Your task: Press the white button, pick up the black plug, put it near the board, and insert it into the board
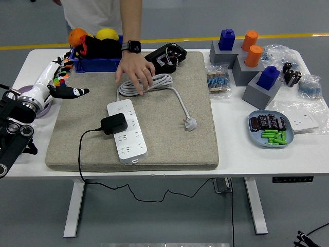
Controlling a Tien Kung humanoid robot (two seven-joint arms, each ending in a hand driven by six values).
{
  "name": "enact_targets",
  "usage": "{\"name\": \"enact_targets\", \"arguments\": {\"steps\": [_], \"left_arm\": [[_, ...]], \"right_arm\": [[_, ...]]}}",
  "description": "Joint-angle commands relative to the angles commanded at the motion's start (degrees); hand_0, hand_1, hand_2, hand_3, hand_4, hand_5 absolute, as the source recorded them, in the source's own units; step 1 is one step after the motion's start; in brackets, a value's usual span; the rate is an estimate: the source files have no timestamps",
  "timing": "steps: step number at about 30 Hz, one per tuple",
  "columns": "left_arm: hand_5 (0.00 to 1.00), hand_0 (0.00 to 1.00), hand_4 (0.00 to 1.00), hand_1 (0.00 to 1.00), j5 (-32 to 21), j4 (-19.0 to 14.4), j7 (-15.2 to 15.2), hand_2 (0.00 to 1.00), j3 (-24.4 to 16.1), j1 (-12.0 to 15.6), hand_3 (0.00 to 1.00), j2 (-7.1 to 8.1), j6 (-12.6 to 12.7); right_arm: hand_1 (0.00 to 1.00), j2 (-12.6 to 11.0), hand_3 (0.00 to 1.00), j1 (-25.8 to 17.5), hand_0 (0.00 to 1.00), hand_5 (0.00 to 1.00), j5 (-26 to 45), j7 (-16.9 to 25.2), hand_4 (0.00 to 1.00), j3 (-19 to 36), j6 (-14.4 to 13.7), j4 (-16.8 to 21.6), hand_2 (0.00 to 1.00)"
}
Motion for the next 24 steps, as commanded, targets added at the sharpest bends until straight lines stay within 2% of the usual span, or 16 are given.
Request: {"name": "enact_targets", "arguments": {"steps": [1, 6, 7, 12, 13, 16, 20, 24], "left_arm": [[0.241, 0.920, 0.998, 0.998, -0.86, 0.30, -0.42, 0.998, -0.96, 0.35, 0.998, -0.15, 0.23], [0.241, 0.920, 0.998, 0.998, -1.77, 1.81, -4.20, 0.998, -6.22, 2.21, 0.998, -0.82, 2.47], [0.490, 0.922, 0.998, 0.997, -1.70, 2.21, -5.35, 0.998, -7.22, 2.53, 0.998, -0.93, 3.21], [0.490, 0.922, 0.998, 0.997, -3.11, 3.45, -9.95, 0.998, -12.54, 4.47, 0.998, -1.74, 6.70], [0.550, 0.922, 0.998, 0.989, -3.44, 3.46, -10.39, 0.981, -12.97, 4.69, 0.998, -1.83, 7.03], [0.550, 0.922, 0.998, 0.989, -5.70, 2.81, -13.18, 0.981, -16.00, 6.60, 0.998, -2.59, 8.68], [0.545, 0.925, 0.998, 0.981, -5.31, 2.25, -12.80, 0.969, -19.28, 8.41, 0.978, -3.41, 8.76], [0.545, 0.925, 0.998, 0.981, -5.21, 1.66, -12.04, 0.969, -20.69, 9.79, 0.978, -3.99, 8.22]], "right_arm": [[0.608, -0.01, 0.625, -0.04, 0.779, 0.464, 0.03, -0.01, 0.719, -0.07, 0.01, 0.00, 0.624], [0.608, -0.04, 0.625, 0.04, 0.779, 0.464, 0.09, -0.01, 0.719, -0.12, 0.03, 0.04, 0.624], [0.608, -0.04, 0.625, 0.05, 0.778, 0.464, 0.13, 0.00, 0.719, -0.15, 0.06, 0.05, 0.624], [0.608, -0.07, 0.625, 0.07, 0.778, 0.464, 0.10, 0.01, 0.719, 0.01, 0.08, 0.07, 0.624], [0.608, -0.07, 0.625, 0.06, 0.778, 0.464, 0.10, 0.01, 0.719, 0.02, 0.07, 0.08, 0.624], [0.608, -0.07, 0.625, -0.02, 0.778, 0.464, 0.07, 0.01, 0.719, 0.04, 0.10, 0.09, 0.624], [0.608, 0.00, 0.625, -0.11, 0.778, 0.464, 0.06, 0.01, 0.719, 0.06, 0.15, 0.08, 0.624], [0.608, 0.02, 0.625, -0.15, 0.778, 0.464, 0.21, 0.03, 0.719, -0.09, 0.14, 0.14, 0.624]]}}
